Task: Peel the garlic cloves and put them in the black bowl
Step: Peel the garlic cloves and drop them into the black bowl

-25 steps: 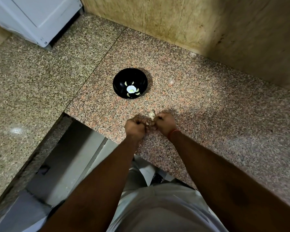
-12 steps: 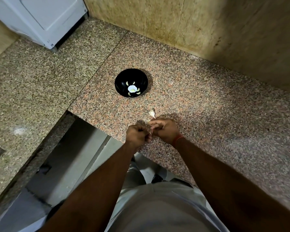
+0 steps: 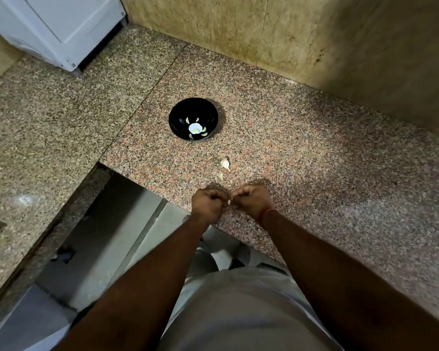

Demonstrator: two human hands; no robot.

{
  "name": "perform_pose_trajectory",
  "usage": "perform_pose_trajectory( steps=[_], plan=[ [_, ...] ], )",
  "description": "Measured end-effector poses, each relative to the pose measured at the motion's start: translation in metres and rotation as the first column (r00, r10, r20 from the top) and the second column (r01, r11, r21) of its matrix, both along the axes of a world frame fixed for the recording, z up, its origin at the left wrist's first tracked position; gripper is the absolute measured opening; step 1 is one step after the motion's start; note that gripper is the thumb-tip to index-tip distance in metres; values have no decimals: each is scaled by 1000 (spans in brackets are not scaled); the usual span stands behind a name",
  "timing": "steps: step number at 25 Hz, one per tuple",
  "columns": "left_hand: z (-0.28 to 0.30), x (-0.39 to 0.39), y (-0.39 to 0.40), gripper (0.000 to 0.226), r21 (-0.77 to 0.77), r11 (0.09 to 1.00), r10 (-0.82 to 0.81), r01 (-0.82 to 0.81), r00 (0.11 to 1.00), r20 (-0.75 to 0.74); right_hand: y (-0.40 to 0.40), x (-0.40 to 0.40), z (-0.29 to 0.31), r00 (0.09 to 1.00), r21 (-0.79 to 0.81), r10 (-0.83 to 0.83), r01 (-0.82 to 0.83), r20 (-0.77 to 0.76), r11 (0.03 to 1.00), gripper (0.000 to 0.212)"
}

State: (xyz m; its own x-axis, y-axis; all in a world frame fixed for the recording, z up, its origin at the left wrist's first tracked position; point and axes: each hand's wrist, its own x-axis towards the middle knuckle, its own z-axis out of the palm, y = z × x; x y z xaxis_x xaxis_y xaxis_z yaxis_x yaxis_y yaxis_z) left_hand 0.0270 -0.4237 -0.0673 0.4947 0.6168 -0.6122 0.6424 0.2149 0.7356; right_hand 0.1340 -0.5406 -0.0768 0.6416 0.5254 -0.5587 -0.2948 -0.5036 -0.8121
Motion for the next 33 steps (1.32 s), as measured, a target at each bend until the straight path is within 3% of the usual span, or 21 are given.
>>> perform_pose_trajectory(
  steps=[5, 9, 13, 16, 18, 22, 28, 33],
  plan=[
    [3, -3, -2, 23, 296, 905, -272, 305, 951, -149, 1, -11, 0, 986, 8, -134, 136, -103, 991, 16],
    [1, -5, -5, 26, 357, 803, -417, 476, 878, -233, 6, -13, 2, 987, -29, -140, 138, -75, 990, 12],
    [-4, -9, -3, 21, 375, 819, -372, 435, 899, -231, 5, -12, -1, 988, -80, -151, 150, -8, 985, 10],
    [-5, -9, -2, 17, 339, 893, -276, 295, 956, -103, 5, -14, -1, 985, -168, -9, 39, 173, 985, 17],
    [-5, -9, 0, 17, 358, 879, -276, 316, 948, -159, 5, -16, 0, 959, -234, 113, -51, 260, 971, 21],
    [-9, -8, 1, 25, 380, 857, -257, 349, 928, -271, 7, -16, -1, 814, -355, 383, -235, 436, 905, 25],
    [-5, -1, 12, 15, 212, 946, -193, 243, 953, -234, 1, -10, 2, 712, -326, 472, -345, 519, 880, 31],
    [-8, -10, 7, 34, 398, 808, -361, 435, 899, -248, -4, -13, -4, 459, -443, 656, -491, 600, 750, 15]
  ],
)
